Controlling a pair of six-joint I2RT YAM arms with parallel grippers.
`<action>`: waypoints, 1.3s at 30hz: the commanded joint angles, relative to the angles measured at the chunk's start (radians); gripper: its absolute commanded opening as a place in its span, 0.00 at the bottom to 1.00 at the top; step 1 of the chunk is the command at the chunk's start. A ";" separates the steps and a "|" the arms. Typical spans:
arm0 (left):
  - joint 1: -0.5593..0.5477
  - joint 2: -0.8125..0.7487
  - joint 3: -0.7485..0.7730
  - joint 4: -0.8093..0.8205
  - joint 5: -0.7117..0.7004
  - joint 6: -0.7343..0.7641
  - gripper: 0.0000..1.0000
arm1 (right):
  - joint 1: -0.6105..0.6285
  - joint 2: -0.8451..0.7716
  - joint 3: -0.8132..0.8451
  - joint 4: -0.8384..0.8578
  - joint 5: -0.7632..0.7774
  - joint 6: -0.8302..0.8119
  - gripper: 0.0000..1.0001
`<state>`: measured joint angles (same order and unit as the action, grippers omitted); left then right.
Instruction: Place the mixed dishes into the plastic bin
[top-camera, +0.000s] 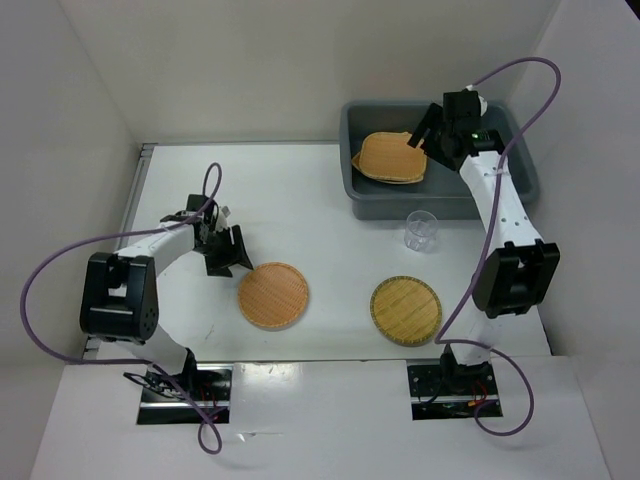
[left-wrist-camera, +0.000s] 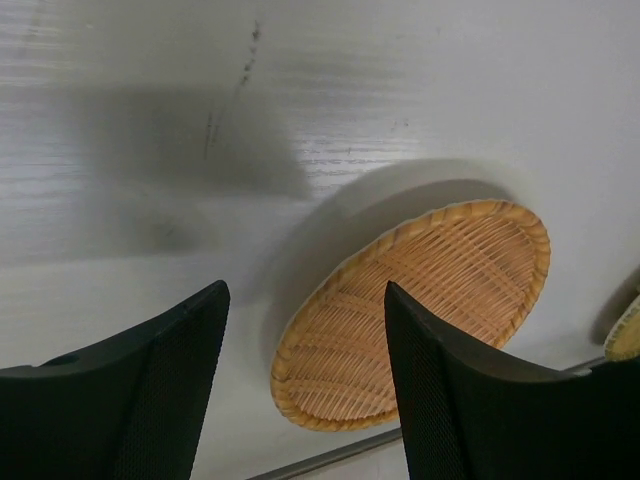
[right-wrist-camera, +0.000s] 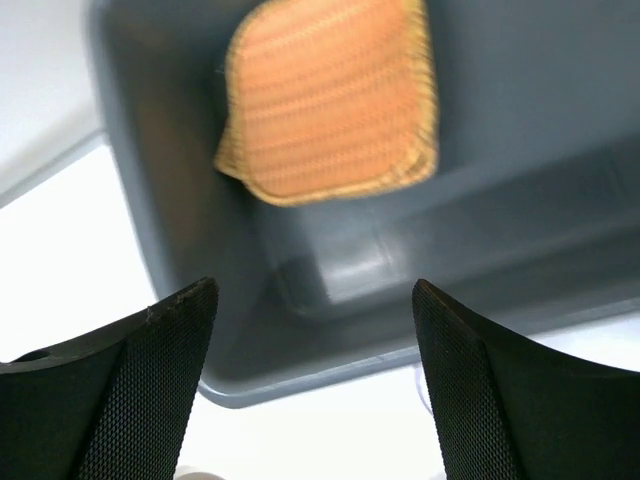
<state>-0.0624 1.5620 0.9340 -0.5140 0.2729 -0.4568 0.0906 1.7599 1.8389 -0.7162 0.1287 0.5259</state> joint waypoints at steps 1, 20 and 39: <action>-0.001 0.059 0.006 -0.021 0.124 0.049 0.71 | -0.008 -0.124 -0.052 0.046 0.072 -0.023 0.84; -0.134 0.225 -0.003 0.009 0.249 0.104 0.17 | -0.008 -0.278 -0.176 0.055 0.129 -0.032 0.84; -0.171 0.026 0.124 0.141 0.436 -0.152 0.00 | 0.118 -0.427 -0.423 0.139 -0.251 -0.052 0.97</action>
<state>-0.2348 1.6394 1.0107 -0.4339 0.6472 -0.5297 0.1448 1.3956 1.4483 -0.6350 -0.0395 0.4923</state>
